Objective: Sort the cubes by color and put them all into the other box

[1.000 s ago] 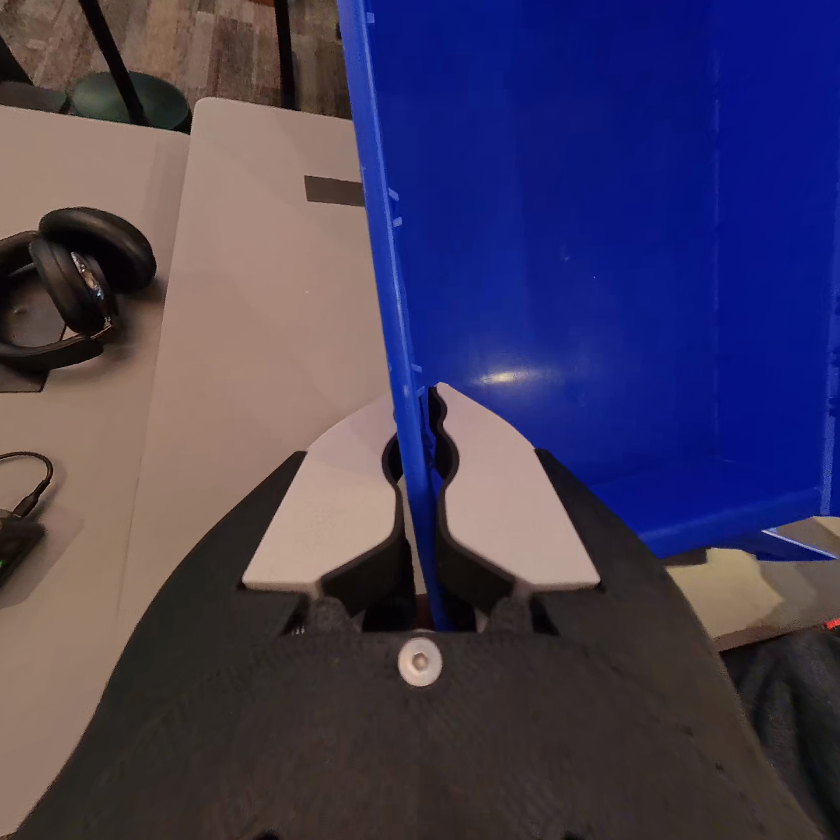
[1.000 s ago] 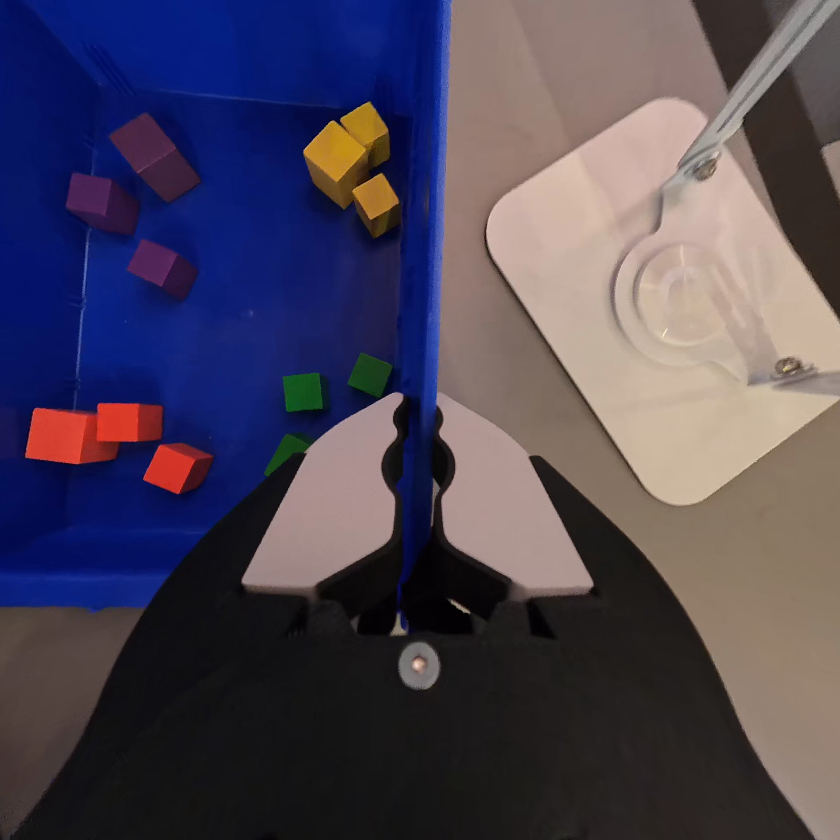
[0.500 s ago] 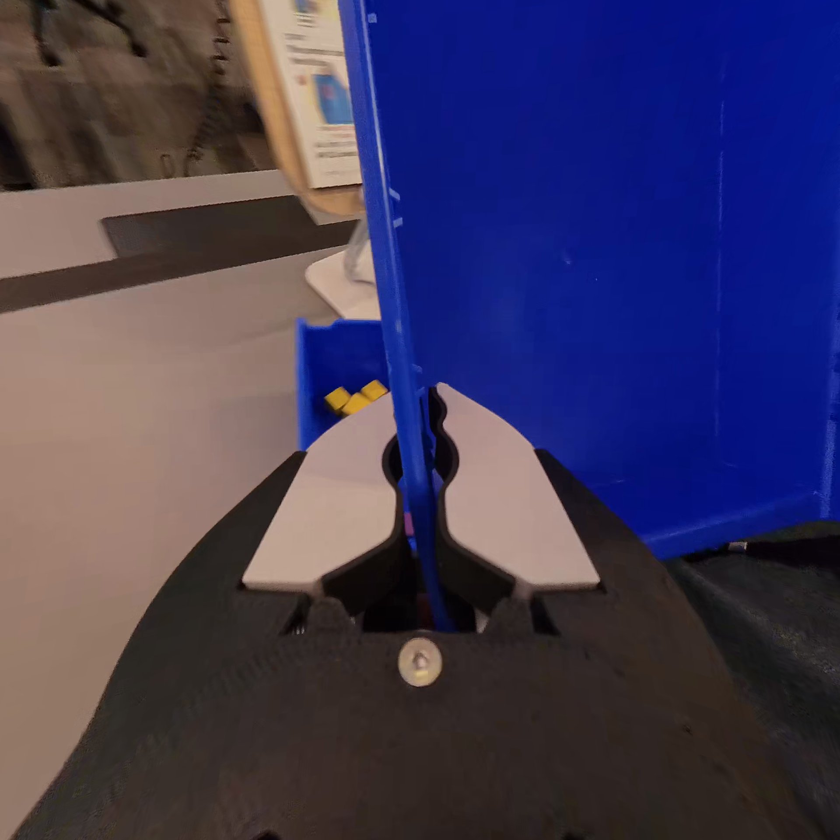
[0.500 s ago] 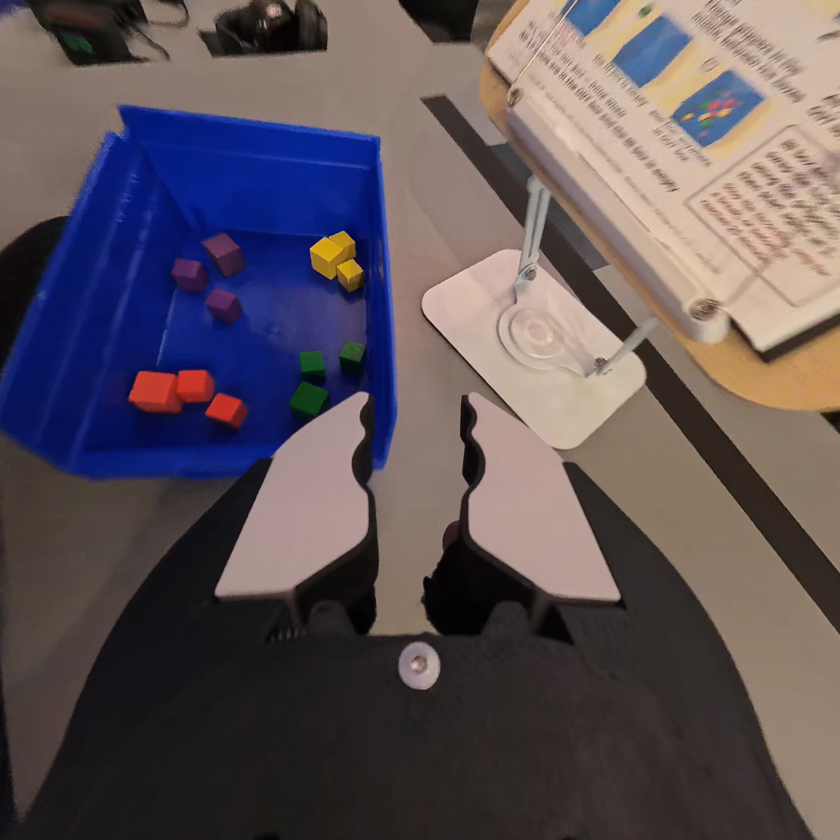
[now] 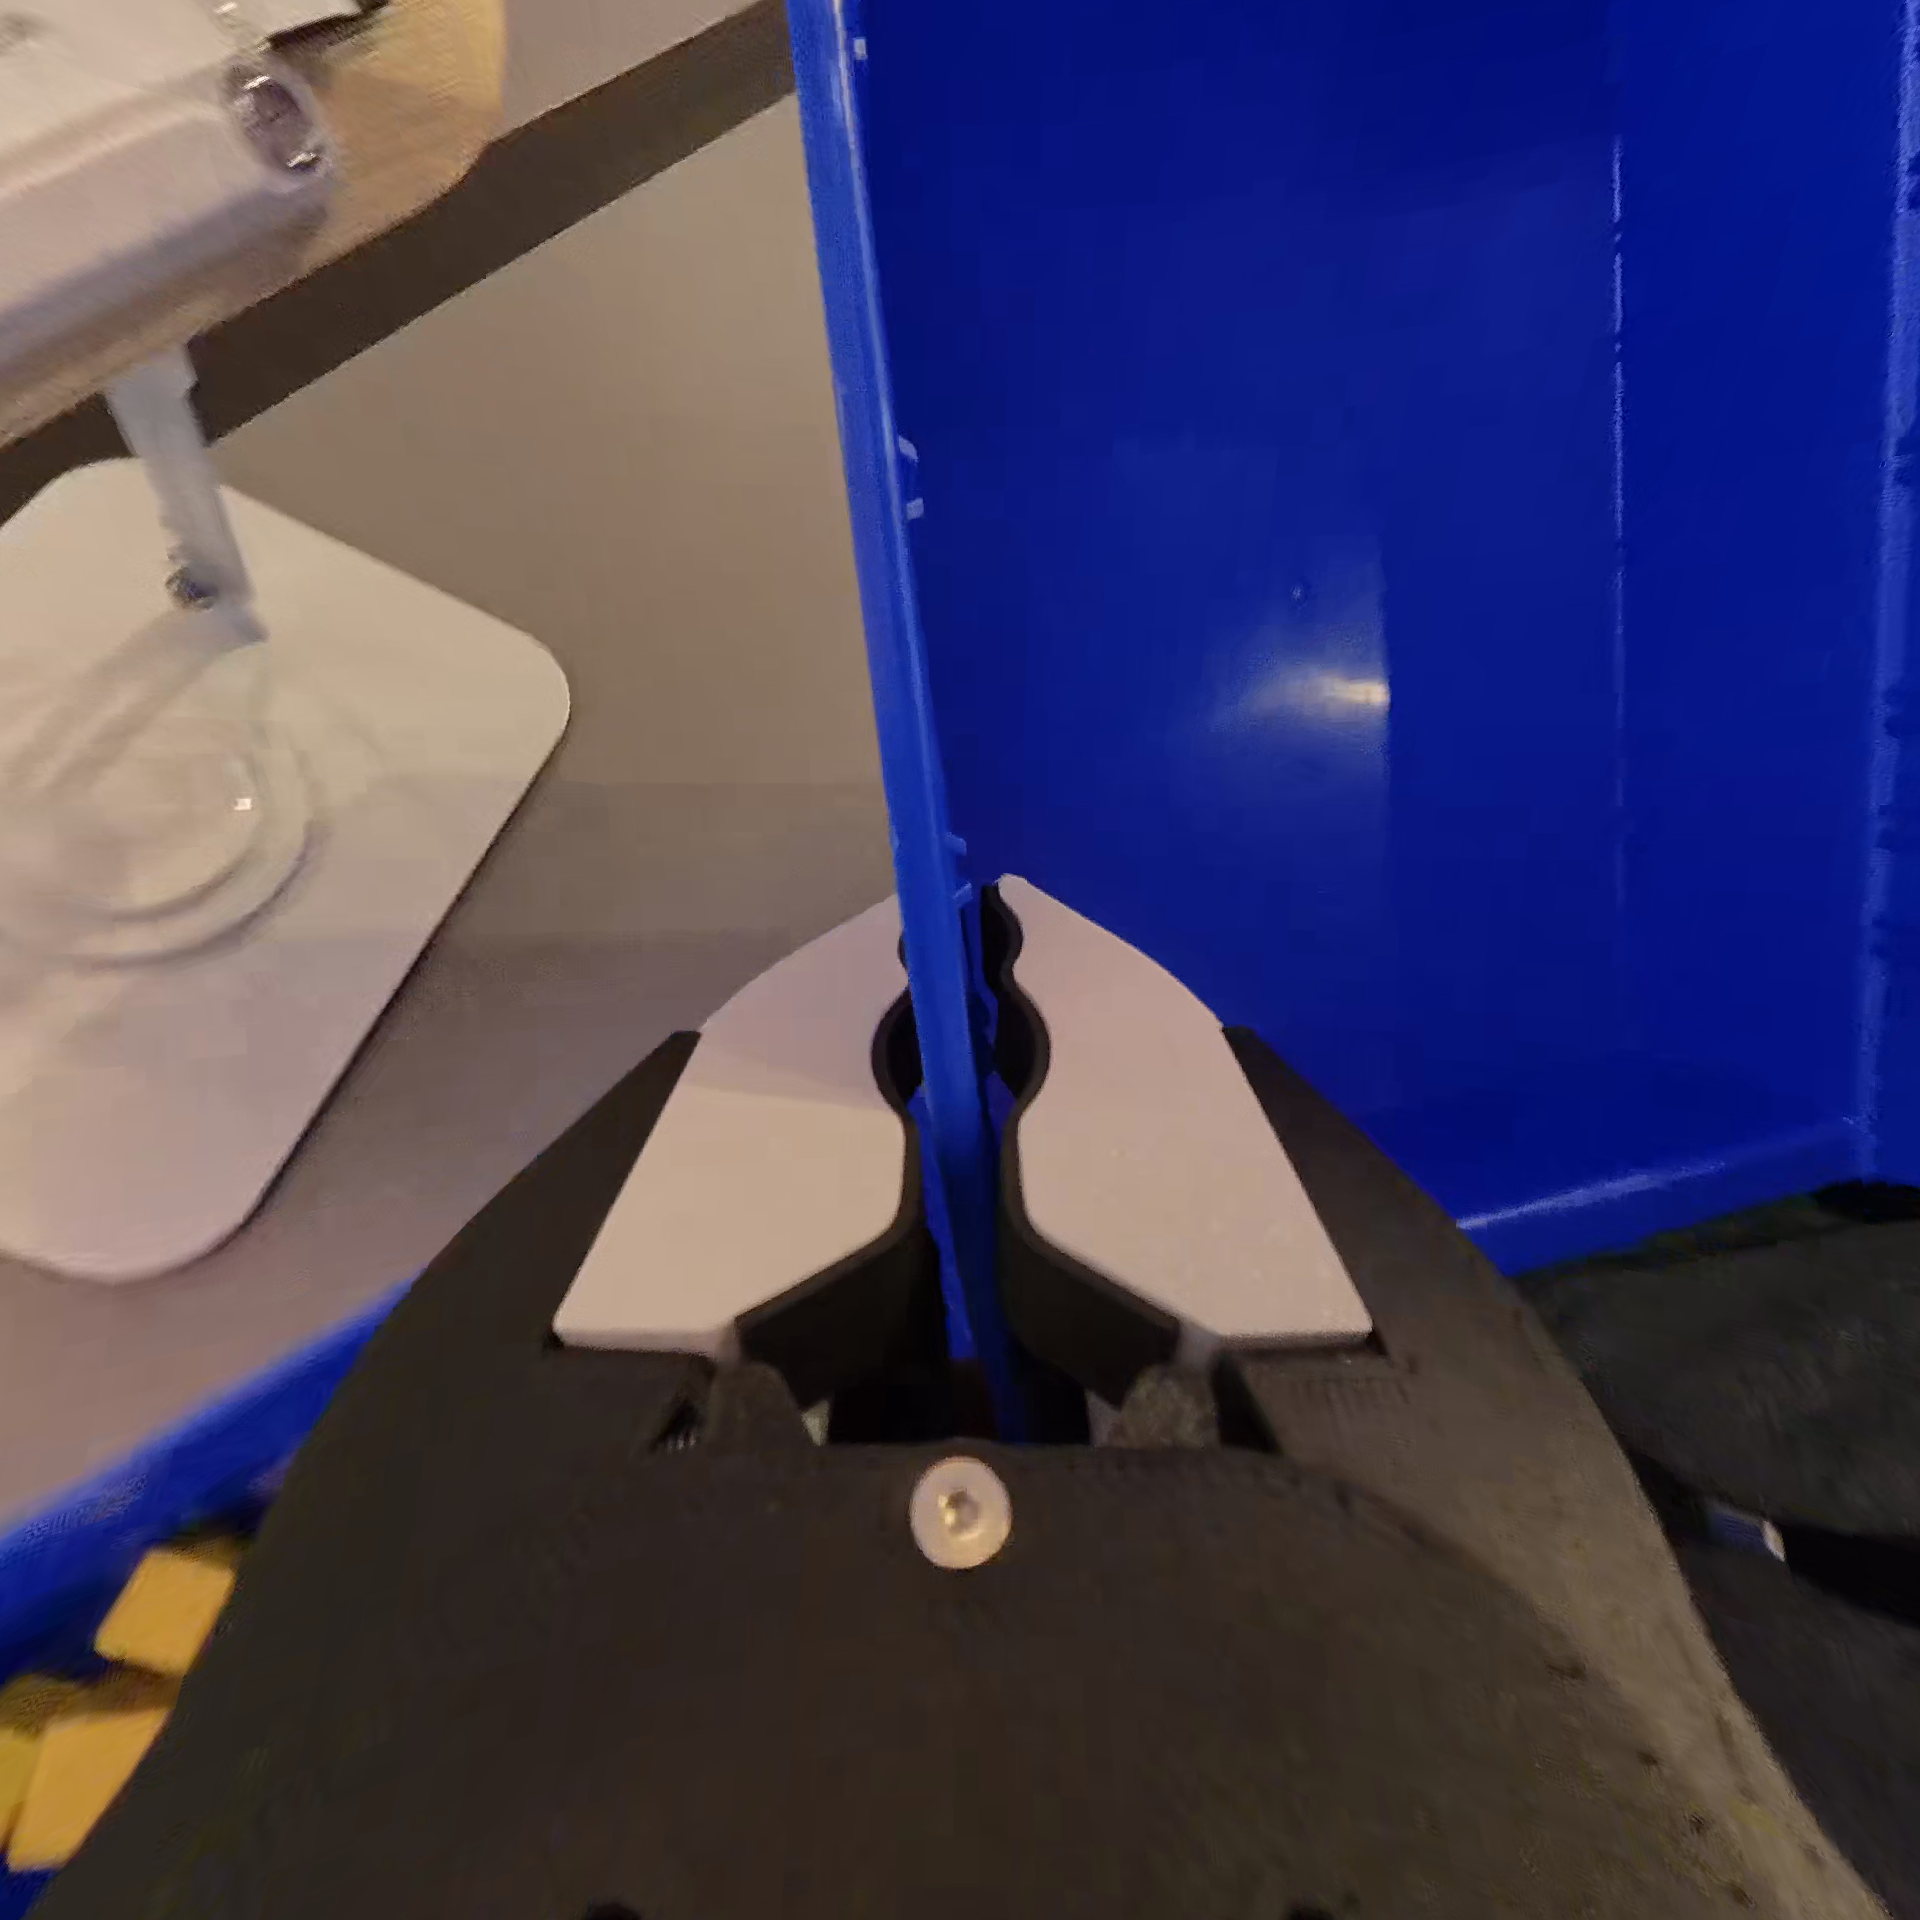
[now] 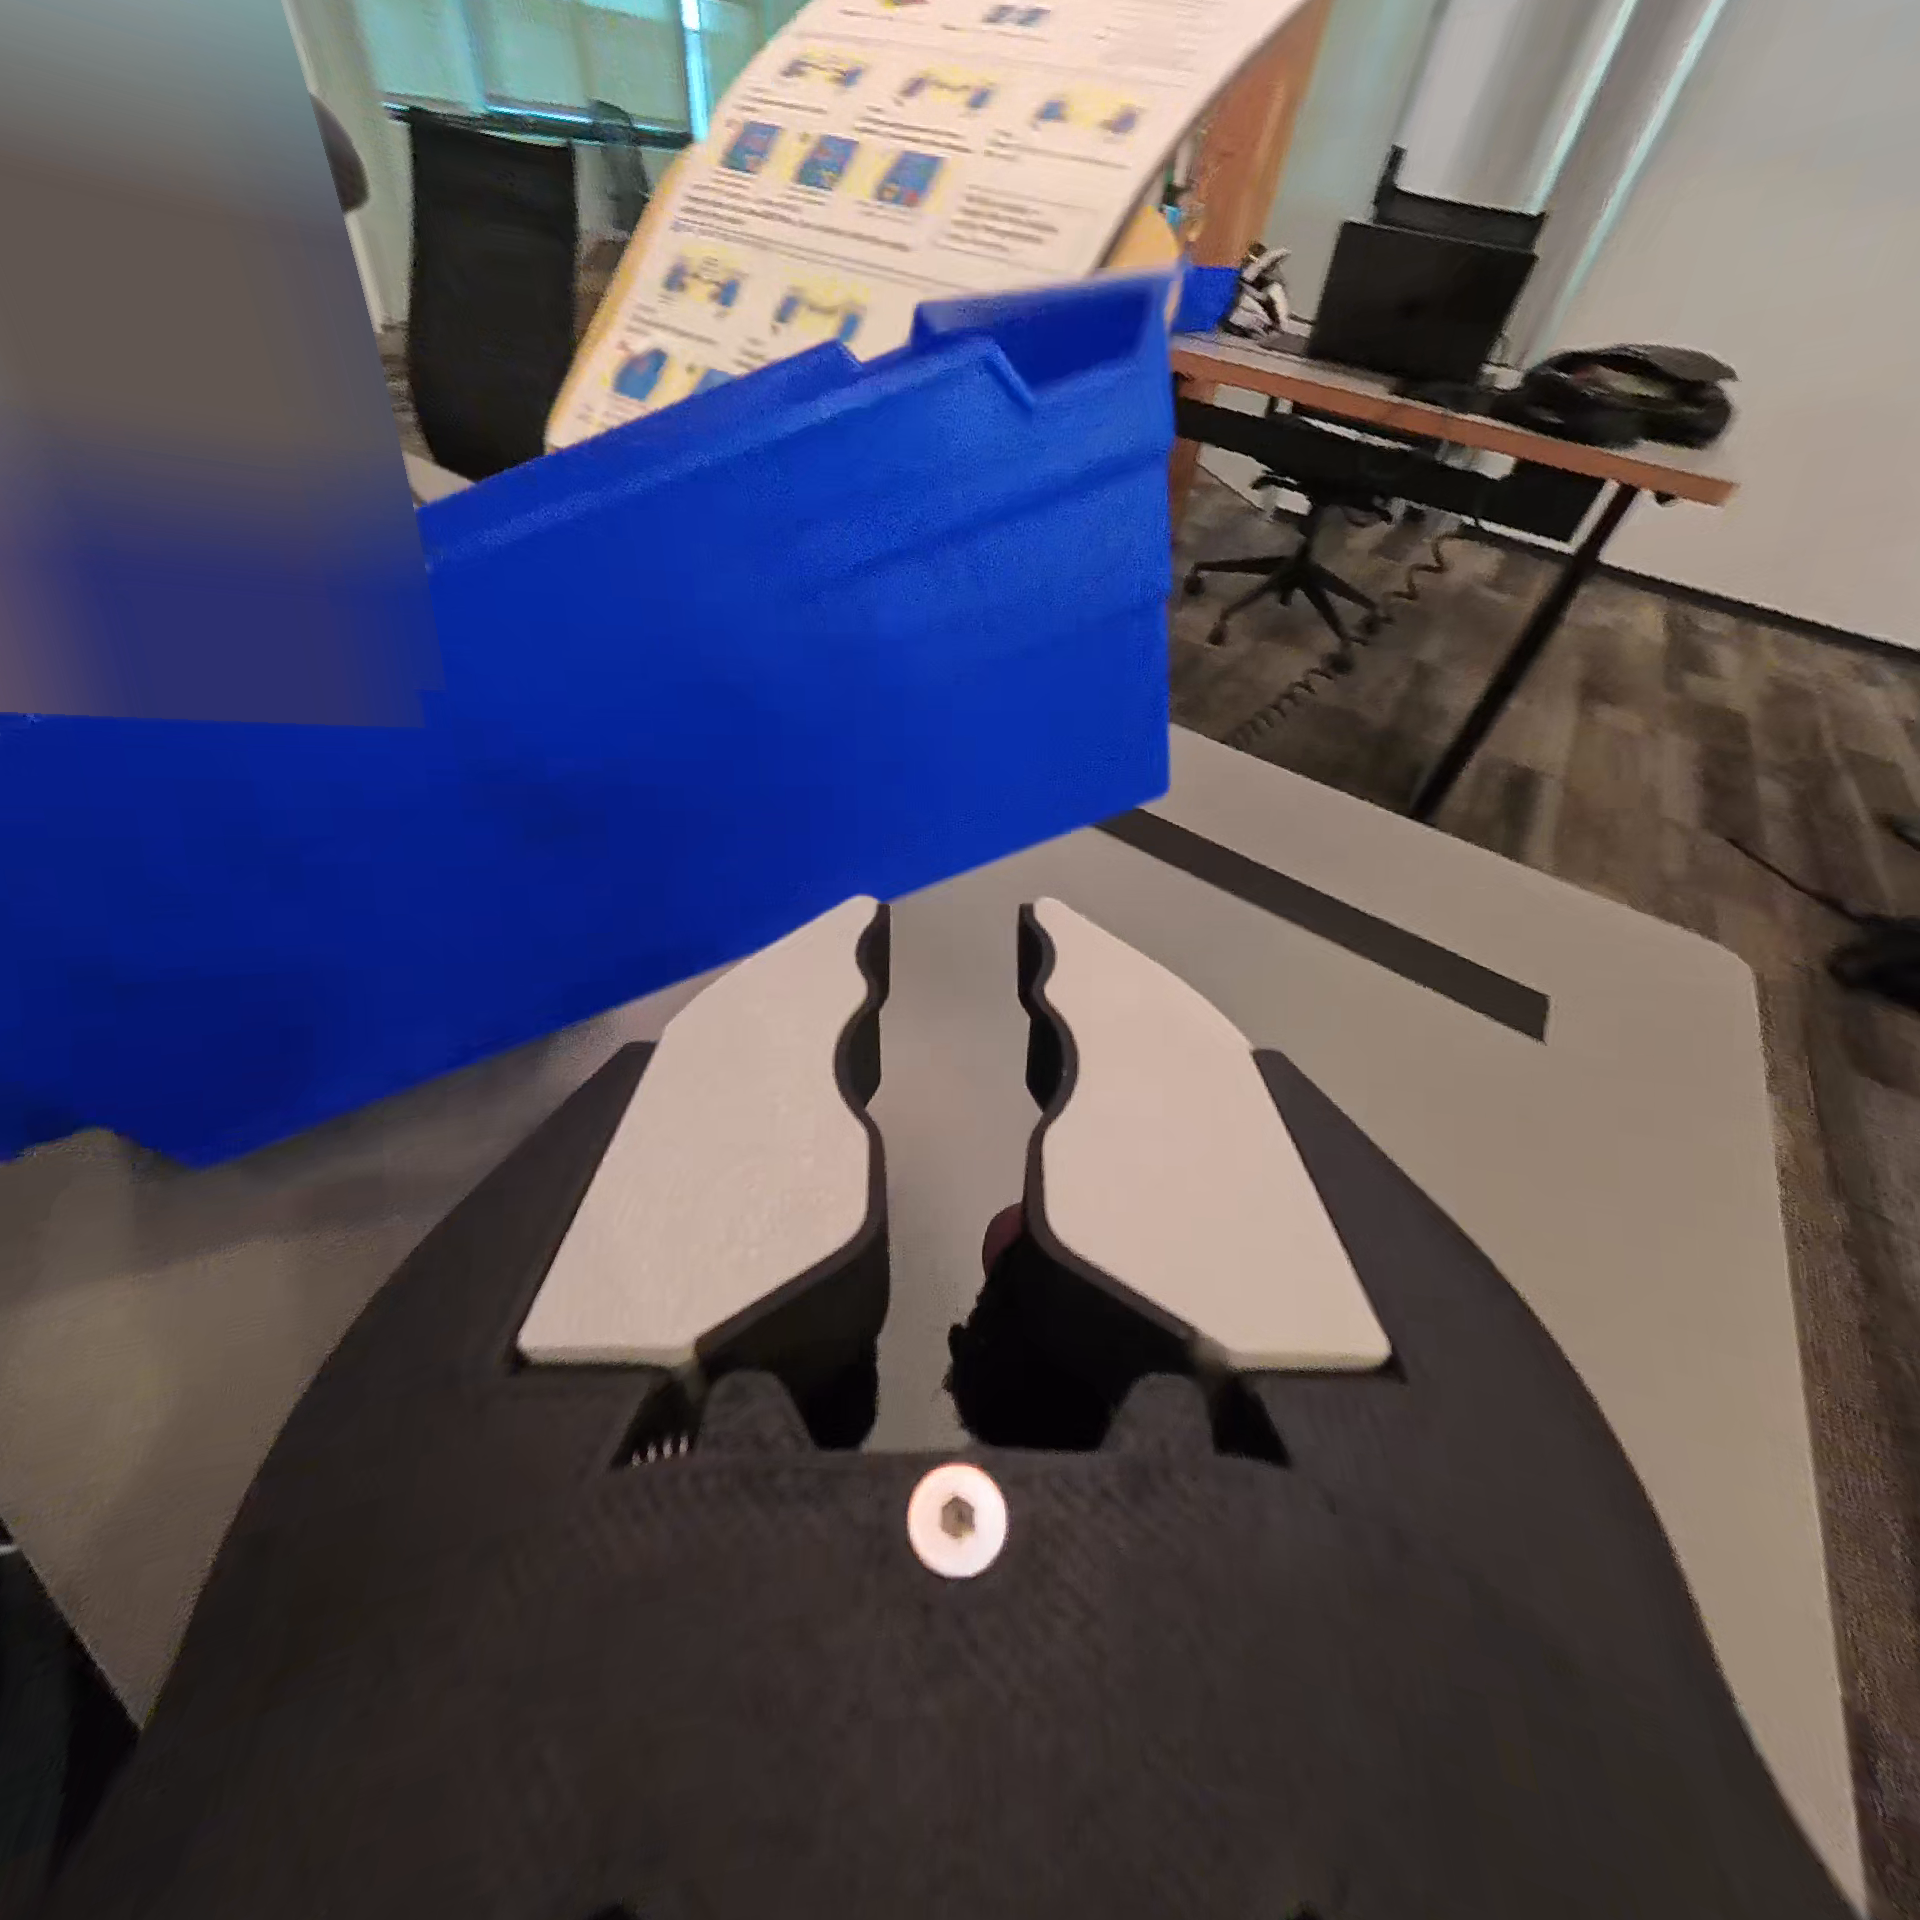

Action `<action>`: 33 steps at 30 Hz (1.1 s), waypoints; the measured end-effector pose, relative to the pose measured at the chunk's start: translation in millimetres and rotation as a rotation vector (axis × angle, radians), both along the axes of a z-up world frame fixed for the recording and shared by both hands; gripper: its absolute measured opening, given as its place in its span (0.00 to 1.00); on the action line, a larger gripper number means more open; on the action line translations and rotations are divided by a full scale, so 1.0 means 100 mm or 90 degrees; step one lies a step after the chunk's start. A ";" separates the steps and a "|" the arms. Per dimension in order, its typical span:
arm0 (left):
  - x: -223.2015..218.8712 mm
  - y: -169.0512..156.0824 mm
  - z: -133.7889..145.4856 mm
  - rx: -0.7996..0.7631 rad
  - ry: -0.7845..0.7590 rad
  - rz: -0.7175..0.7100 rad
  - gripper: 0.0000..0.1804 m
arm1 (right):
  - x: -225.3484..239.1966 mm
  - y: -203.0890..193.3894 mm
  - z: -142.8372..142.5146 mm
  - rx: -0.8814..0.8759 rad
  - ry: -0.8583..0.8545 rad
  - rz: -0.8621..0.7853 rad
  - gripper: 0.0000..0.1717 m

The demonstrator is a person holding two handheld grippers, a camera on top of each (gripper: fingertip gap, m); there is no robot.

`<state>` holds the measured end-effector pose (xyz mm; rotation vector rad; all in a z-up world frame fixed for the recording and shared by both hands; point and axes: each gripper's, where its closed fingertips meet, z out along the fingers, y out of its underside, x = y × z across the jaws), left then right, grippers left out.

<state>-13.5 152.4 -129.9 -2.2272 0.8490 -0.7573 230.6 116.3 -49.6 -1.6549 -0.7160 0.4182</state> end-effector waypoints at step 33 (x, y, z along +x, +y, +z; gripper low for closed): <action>1.43 1.31 -0.97 -0.113 0.161 -0.027 0.05 | 0.18 -0.01 -1.32 -0.236 -0.046 -0.084 0.40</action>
